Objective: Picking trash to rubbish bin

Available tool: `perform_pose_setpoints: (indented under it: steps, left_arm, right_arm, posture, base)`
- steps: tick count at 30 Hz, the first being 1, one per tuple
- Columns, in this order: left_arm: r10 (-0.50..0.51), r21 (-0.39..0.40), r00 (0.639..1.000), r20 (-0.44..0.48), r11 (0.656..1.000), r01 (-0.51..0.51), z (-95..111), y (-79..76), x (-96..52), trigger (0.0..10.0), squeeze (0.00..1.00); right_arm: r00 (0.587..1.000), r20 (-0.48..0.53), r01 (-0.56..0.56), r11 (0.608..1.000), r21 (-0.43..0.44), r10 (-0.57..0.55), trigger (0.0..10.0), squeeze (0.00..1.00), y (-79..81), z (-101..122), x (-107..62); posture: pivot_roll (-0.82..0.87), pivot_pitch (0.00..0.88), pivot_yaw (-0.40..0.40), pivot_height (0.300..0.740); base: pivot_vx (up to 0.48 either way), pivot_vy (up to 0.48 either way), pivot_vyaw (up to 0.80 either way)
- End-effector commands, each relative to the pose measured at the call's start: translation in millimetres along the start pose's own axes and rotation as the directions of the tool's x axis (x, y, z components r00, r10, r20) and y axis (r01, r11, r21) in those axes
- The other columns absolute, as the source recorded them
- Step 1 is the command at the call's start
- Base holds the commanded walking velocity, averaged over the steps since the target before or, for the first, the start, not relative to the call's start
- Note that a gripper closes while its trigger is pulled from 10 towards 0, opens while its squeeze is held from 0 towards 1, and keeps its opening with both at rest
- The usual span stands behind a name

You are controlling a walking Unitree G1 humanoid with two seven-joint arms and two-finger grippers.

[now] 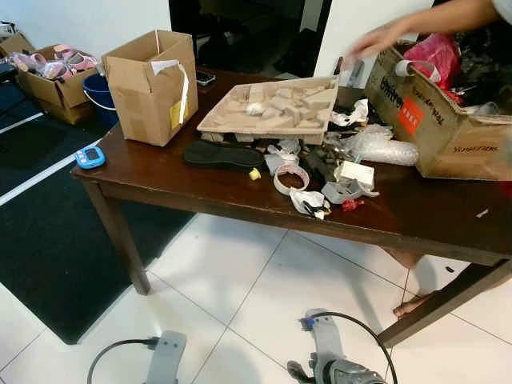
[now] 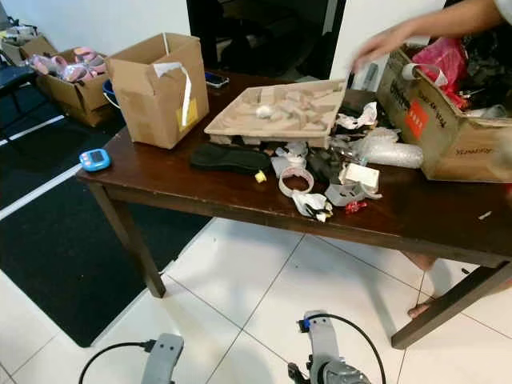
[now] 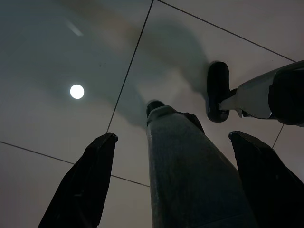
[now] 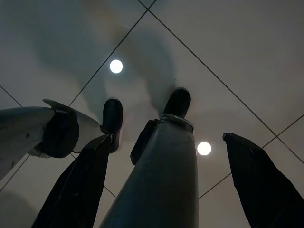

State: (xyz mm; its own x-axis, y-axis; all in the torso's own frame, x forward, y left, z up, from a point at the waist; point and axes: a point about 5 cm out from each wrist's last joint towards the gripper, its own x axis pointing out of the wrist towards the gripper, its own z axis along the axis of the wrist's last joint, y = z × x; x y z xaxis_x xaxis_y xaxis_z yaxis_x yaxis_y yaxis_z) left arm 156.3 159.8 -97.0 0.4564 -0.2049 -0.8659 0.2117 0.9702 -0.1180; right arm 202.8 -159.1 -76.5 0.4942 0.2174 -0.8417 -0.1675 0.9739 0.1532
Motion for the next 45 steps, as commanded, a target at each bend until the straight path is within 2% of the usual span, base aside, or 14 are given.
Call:
perform_pose_setpoints:
  steps: [1,45]
  left_arm:
    - [-0.006,0.003,1.0,-0.015,1.0,0.006,-4.4,-1.3,-0.3,10.0,0.0]
    - [-0.011,-0.002,1.0,-0.015,1.0,0.011,-4.8,-4.3,0.3,10.0,0.0]
  right_arm:
    - [1.0,-0.012,0.003,1.0,0.011,-0.003,10.0,0.0,0.4,-3.5,0.0]
    - [1.0,-0.021,0.007,1.0,0.001,-0.007,10.0,0.0,-0.8,-6.1,-0.5]
  posture:
    - [0.06,0.043,-0.028,0.74]
    - [0.06,0.046,-0.036,0.74]
  base:
    - [0.0,0.0,0.0]
    - [0.0,0.0,0.0]
